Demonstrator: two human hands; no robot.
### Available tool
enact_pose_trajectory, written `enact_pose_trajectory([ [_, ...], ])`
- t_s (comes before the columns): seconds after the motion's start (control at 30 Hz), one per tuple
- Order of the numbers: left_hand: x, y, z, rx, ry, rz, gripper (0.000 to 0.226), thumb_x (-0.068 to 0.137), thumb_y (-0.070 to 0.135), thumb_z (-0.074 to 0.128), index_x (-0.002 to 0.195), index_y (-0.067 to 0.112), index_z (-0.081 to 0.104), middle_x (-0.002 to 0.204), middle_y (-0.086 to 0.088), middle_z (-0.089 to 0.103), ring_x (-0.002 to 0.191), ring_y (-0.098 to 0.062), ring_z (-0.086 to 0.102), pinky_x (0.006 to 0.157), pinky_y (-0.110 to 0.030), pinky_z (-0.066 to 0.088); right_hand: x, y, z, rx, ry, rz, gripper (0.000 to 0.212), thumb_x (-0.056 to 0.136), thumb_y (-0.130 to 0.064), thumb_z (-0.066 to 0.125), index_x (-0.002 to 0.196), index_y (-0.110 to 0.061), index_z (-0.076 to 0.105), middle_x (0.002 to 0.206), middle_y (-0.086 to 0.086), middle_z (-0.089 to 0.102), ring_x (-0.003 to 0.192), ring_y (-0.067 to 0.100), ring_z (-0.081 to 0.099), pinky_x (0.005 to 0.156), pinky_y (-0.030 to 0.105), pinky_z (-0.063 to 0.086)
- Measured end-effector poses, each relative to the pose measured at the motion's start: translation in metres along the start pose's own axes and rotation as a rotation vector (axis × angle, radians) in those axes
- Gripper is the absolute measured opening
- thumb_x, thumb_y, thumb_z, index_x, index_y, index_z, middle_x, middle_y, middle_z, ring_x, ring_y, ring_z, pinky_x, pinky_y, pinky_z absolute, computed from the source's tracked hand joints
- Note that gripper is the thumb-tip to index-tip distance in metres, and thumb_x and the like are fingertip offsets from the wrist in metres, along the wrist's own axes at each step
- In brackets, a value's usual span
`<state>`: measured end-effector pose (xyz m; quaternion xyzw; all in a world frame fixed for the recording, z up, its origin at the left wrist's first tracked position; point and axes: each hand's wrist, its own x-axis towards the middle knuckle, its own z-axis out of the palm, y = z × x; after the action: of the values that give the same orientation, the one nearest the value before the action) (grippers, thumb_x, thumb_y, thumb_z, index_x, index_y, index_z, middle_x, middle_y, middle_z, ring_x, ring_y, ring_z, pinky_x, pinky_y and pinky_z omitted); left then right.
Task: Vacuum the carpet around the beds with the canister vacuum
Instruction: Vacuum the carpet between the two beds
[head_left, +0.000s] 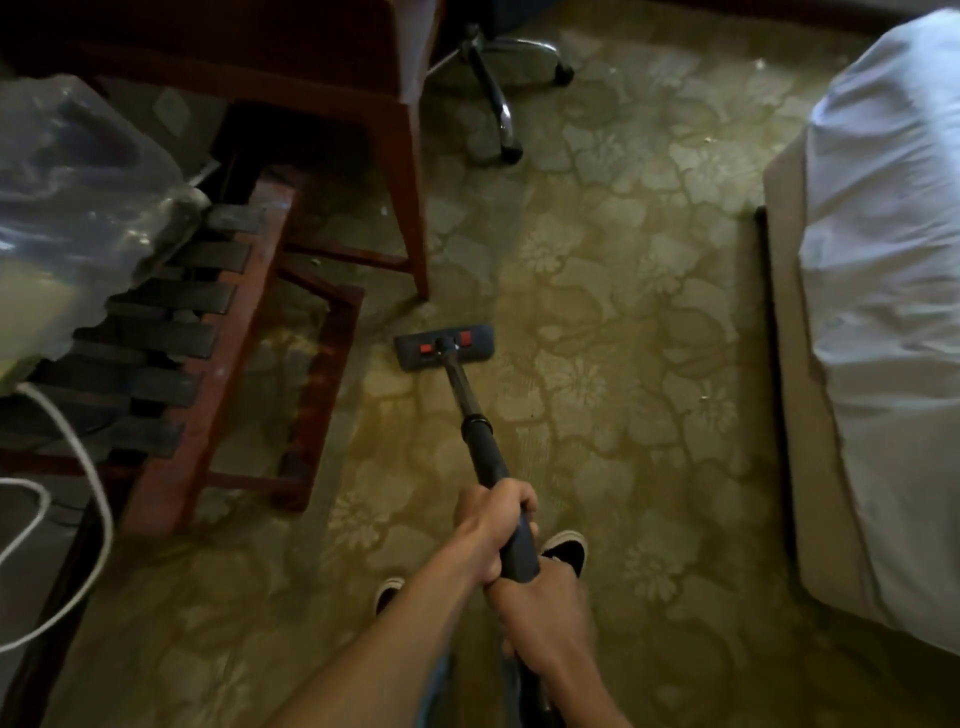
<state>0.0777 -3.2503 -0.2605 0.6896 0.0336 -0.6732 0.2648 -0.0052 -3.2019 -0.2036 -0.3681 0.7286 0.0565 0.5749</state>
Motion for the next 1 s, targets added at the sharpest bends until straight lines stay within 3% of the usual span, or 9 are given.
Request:
enact_pose_trajectory([
  [0.13,0.008,0.011,0.068,0.076,0.007,0.038,0.014,0.055,0.01,0.067,0.065,0.004,0.06,0.054,-0.008,0.058,0.053,-0.026,0.057,0.06,-0.035,0.05,0.022,0.008,-0.059,0.073,0.042,0.004,0.015,0.065,-0.032,0.065,0.069,-0.017,0.064,0.061,0.004,0.07,0.07,0.033,0.074,0.063,0.043,0.06],
  [0.23,0.016,0.02,0.124,0.137,-0.016,0.033,0.013,0.056,0.007,0.067,0.064,0.005,0.057,0.06,-0.007,0.058,0.052,-0.026,0.057,0.058,-0.035,0.05,0.039,0.019,-0.105,0.145,0.064,0.0,0.02,0.065,-0.034,0.064,0.074,-0.017,0.068,0.066,0.009,0.073,0.068,0.034,0.074,0.064,0.049,0.061],
  [0.4,0.027,0.02,0.228,0.303,-0.105,0.015,0.015,0.055,0.009,0.066,0.066,0.007,0.056,0.064,-0.008,0.059,0.05,-0.024,0.058,0.058,-0.035,0.05,0.062,0.046,-0.186,0.333,0.128,0.073,0.007,0.08,-0.018,0.065,0.081,-0.013,0.07,0.063,0.005,0.065,0.056,0.02,0.062,0.046,0.023,0.041],
  [0.57,0.023,-0.002,0.308,0.411,-0.164,-0.006,0.013,0.068,0.004,0.066,0.07,0.008,0.054,0.065,-0.006,0.056,0.052,-0.023,0.058,0.057,-0.033,0.049,0.076,0.09,-0.239,0.447,0.21,0.13,0.002,0.08,-0.015,0.067,0.079,-0.014,0.068,0.064,0.006,0.065,0.057,0.022,0.062,0.053,0.031,0.047],
  [0.77,0.013,-0.033,0.343,0.518,-0.254,-0.018,0.022,0.065,0.005,0.064,0.084,0.005,0.054,0.069,-0.009,0.055,0.054,-0.023,0.057,0.056,-0.034,0.049,0.072,0.126,-0.257,0.506,0.293,0.155,0.004,0.078,-0.013,0.068,0.075,-0.011,0.069,0.062,0.007,0.065,0.057,0.024,0.062,0.055,0.035,0.047],
  [1.0,0.002,-0.063,0.327,0.543,-0.304,-0.055,0.025,0.069,0.005,0.062,0.093,0.003,0.054,0.072,-0.01,0.054,0.051,-0.02,0.055,0.052,-0.032,0.05,0.048,0.148,-0.232,0.56,0.344,0.194,0.005,0.079,-0.014,0.071,0.075,-0.014,0.069,0.06,0.004,0.065,0.055,0.021,0.061,0.052,0.031,0.047],
])
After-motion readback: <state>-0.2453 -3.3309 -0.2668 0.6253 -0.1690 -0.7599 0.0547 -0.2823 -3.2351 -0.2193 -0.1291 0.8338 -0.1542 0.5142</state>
